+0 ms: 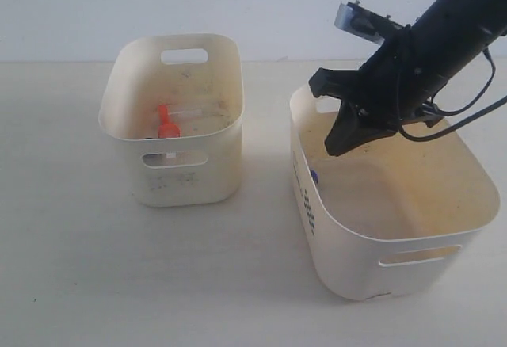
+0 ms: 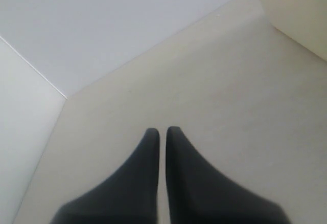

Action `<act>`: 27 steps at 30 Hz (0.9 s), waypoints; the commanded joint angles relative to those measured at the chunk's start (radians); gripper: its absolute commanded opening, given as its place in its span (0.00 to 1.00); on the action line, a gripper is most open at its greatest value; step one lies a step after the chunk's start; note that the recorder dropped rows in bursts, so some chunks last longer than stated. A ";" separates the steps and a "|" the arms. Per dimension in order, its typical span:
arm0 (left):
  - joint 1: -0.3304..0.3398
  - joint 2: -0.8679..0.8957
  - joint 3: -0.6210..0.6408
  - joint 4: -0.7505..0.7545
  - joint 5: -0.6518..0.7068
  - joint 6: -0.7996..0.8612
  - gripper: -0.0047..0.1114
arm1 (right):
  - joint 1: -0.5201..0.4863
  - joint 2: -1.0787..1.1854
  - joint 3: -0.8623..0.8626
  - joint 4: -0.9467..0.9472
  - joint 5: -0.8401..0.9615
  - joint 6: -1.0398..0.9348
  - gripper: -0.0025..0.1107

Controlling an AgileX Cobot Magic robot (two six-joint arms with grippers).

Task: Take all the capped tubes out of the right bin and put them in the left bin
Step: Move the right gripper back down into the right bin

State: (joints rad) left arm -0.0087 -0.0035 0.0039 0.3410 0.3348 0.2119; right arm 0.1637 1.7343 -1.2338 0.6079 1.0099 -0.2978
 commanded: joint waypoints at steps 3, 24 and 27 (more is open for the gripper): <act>-0.001 0.004 -0.004 -0.003 -0.005 -0.001 0.08 | -0.006 0.045 0.004 0.066 0.021 -0.072 0.02; -0.001 0.004 -0.004 -0.003 -0.005 -0.001 0.08 | -0.021 0.084 0.026 0.022 -0.002 -0.052 0.02; -0.001 0.004 -0.004 -0.003 -0.005 -0.001 0.08 | -0.024 0.092 0.035 0.019 -0.015 -0.042 0.02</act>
State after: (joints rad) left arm -0.0087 -0.0035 0.0039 0.3410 0.3348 0.2119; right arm 0.1500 1.8221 -1.2028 0.6333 1.0044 -0.3470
